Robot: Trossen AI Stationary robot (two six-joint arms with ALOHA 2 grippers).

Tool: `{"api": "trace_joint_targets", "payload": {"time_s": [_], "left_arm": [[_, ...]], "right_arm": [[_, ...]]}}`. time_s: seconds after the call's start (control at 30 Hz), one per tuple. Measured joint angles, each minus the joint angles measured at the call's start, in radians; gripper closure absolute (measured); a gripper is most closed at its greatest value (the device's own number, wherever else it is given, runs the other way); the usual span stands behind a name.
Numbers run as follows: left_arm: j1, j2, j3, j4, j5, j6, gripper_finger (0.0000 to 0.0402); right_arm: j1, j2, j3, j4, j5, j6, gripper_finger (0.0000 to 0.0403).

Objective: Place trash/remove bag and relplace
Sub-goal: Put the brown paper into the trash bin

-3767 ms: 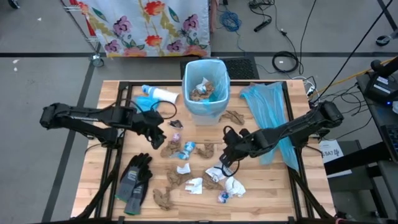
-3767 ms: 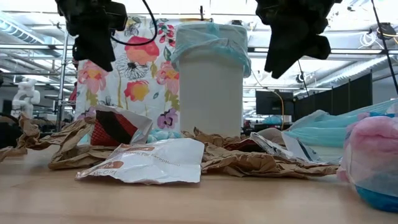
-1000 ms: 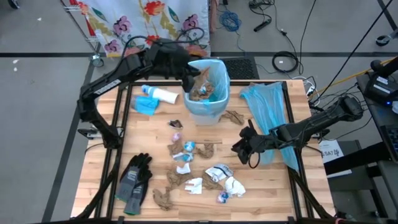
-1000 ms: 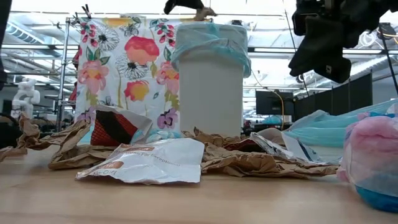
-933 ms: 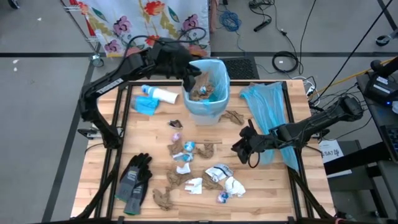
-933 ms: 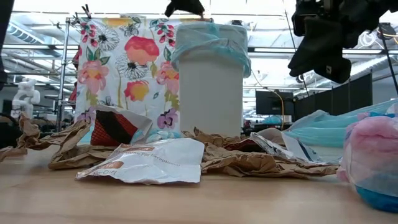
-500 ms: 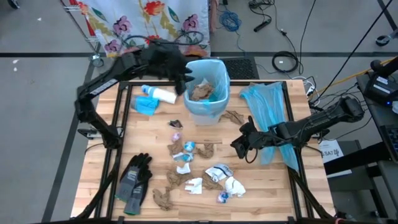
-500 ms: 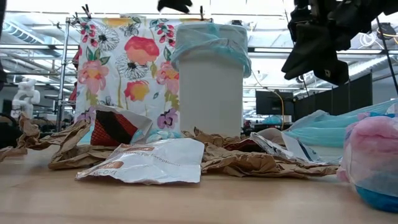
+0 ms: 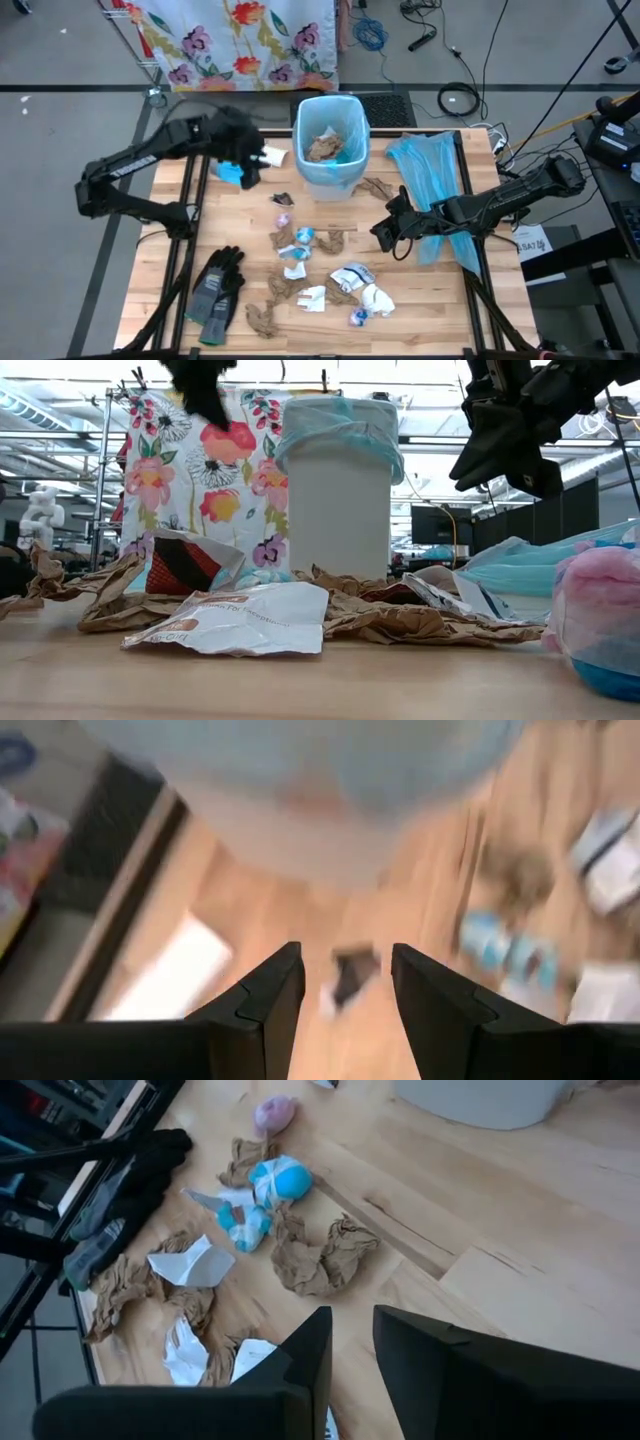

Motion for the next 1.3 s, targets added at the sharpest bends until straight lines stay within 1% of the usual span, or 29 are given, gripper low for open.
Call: {"api": "trace_joint_targets", "payload": {"time_s": [0.07, 0.2, 0.33, 0.43, 0.57, 0.63, 0.73, 0.83, 0.9, 1.03, 1.23, 1.3], "left_arm": [[-0.001, 0.0, -0.09, 0.026, 0.001, 0.023, 0.0245], [0.001, 0.003, -0.251, 0.158, 0.013, 0.113, 0.0245], [-0.002, 0.004, -0.376, 0.294, 0.012, 0.288, 0.0245], [-0.002, 0.009, -0.443, 0.396, 0.012, 0.361, 0.0245], [-0.001, 0.024, -0.482, 0.452, 0.011, 0.406, 0.0245], [-0.001, 0.037, -0.486, 0.458, 0.011, 0.401, 0.0245], [-0.001, 0.066, -0.486, 0.433, 0.015, 0.33, 0.0245], [-0.001, 0.077, -0.509, 0.435, 0.061, 0.249, 0.0245], [-0.001, 0.068, -0.553, 0.471, 0.086, 0.201, 0.0245], [0.001, 0.058, -0.637, 0.547, 0.087, 0.13, 0.0245], [0.001, 0.055, -0.645, 0.587, 0.089, 0.004, 0.0245], [0.001, 0.055, -0.645, 0.607, 0.09, -0.019, 0.0245]], "right_arm": [[0.0, 0.0, 0.0, 0.0, 0.0, 0.009, 0.0335], [0.0, 0.0, 0.0, 0.008, 0.0, 0.026, 0.0335], [0.0, 0.0, 0.0, 0.015, 0.0, 0.027, 0.0335], [0.0, 0.0, 0.0, 0.015, 0.0, 0.03, 0.0335], [0.0, 0.0, 0.0, 0.014, 0.0, 0.058, 0.0335], [0.0, 0.0, 0.0, 0.014, 0.0, 0.076, 0.0335], [0.001, 0.0, 0.0, 0.013, 0.0, 0.08, 0.0335], [0.001, 0.0, 0.0, 0.013, 0.0, 0.08, 0.0335], [0.001, 0.0, 0.0, 0.011, 0.0, 0.083, 0.0335], [0.001, 0.0, 0.0, 0.009, 0.0, 0.083, 0.0335], [0.001, 0.0, 0.0, 0.009, 0.003, 0.083, 0.0335], [0.001, 0.0, 0.0, 0.009, 0.021, 0.083, 0.0335]]}}
